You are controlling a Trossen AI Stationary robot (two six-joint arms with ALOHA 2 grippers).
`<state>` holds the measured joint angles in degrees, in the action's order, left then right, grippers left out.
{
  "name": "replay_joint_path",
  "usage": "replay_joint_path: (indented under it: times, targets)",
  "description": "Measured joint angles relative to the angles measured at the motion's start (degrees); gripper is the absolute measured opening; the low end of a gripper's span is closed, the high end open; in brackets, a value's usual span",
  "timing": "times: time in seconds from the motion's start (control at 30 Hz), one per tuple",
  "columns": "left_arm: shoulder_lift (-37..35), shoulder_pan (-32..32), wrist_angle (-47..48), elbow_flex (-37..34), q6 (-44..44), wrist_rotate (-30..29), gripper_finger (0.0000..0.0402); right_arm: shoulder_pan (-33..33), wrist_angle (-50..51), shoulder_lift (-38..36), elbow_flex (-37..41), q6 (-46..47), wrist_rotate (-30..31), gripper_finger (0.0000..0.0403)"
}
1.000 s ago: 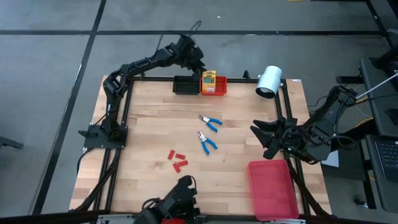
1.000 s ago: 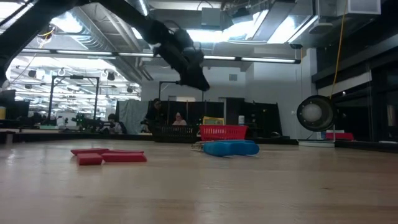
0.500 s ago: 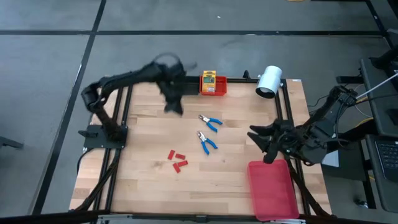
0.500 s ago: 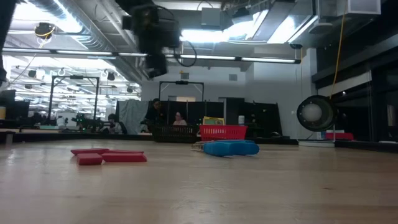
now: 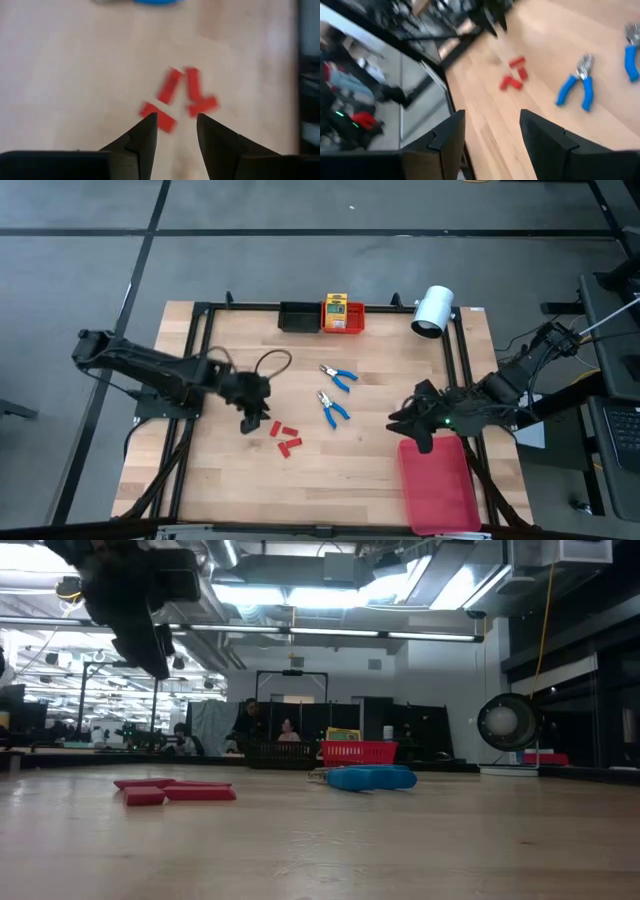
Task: Pick & Place School Supplies
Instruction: Put the blue puncher into the pink bin
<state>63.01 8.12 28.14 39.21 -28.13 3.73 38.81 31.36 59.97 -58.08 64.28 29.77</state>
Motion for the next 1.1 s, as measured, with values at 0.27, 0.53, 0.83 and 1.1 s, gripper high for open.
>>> replay_joint_path:
  times: [0.27,0.53,0.83,1.1]
  targets:
    - [0.24,12.78,-3.21,0.03,-16.06,-23.01,0.0121,-9.54,2.16,4.2,0.0,-12.93,-8.82,0.0194]
    - [-0.58,14.78,-10.59,0.06,-14.3,-30.04,0.0111,-26.23,-3.22,19.25,0.02,-23.6,-20.42,0.0194]
    - [-1.58,15.03,-8.33,3.83,-4.68,-31.2,0.0103,-35.92,-8.94,34.99,0.0,-35.15,-26.69,0.0194]
    - [-2.22,15.6,-4.43,5.85,-4.06,-32.0,0.0104,-36.79,-11.66,39.75,0.0,-41.9,-20.81,0.0194]
